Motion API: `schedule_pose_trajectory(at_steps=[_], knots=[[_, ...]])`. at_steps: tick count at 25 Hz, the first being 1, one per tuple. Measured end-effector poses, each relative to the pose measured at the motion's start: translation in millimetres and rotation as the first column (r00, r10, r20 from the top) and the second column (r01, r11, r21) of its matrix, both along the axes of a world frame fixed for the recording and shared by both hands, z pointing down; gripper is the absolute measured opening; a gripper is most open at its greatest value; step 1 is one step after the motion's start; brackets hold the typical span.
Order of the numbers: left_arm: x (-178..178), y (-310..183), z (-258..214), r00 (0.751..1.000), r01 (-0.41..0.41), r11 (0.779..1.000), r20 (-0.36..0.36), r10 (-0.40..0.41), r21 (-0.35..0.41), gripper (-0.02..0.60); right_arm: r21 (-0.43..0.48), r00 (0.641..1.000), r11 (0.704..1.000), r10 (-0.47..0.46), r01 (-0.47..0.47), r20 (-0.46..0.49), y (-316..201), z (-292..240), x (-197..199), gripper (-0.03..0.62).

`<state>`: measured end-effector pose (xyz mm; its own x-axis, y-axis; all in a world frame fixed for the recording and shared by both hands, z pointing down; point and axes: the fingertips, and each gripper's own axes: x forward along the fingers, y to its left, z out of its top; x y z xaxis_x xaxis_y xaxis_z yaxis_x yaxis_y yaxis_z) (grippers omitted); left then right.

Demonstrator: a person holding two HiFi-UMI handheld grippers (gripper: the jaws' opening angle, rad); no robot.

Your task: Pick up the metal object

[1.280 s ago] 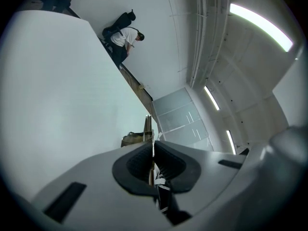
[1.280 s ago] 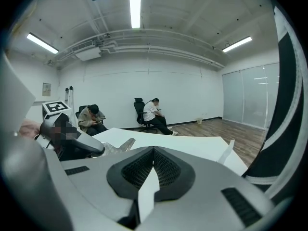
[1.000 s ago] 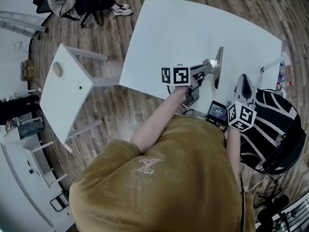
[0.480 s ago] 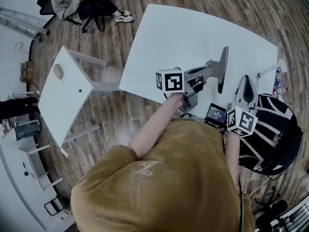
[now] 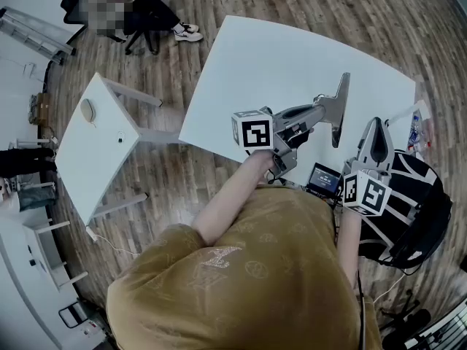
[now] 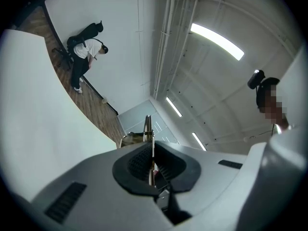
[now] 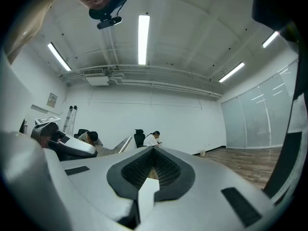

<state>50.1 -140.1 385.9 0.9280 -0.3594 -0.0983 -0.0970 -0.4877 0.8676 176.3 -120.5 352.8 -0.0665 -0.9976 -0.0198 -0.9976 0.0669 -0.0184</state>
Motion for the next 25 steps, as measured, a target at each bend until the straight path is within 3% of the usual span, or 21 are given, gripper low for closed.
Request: schedule_pose_trajectory(at_steps=[8, 12, 25], knots=[[1.8, 2.2, -14.1, 1.000, 0.003, 1.000, -0.014, -0.003, 0.027, 0.008, 0.008, 0.999, 1.000, -0.010, 0.010, -0.044, 1.4, -3.1, -4.4, 0.008], [0.9, 2.0, -18.9, 0.999, 0.008, 1.000, -0.045, -0.008, 0.010, 0.008, 0.008, 0.999, 1.000, -0.017, 0.017, -0.048, 2.5, -4.0, -8.1, 0.008], [6.3, 4.2, -18.7, 0.999, 0.000, 1.000, -0.049, -0.001, -0.020, 0.008, -0.006, 0.998, 0.999, -0.037, 0.036, -0.048, 2.3, -0.7, -16.6, 0.008]])
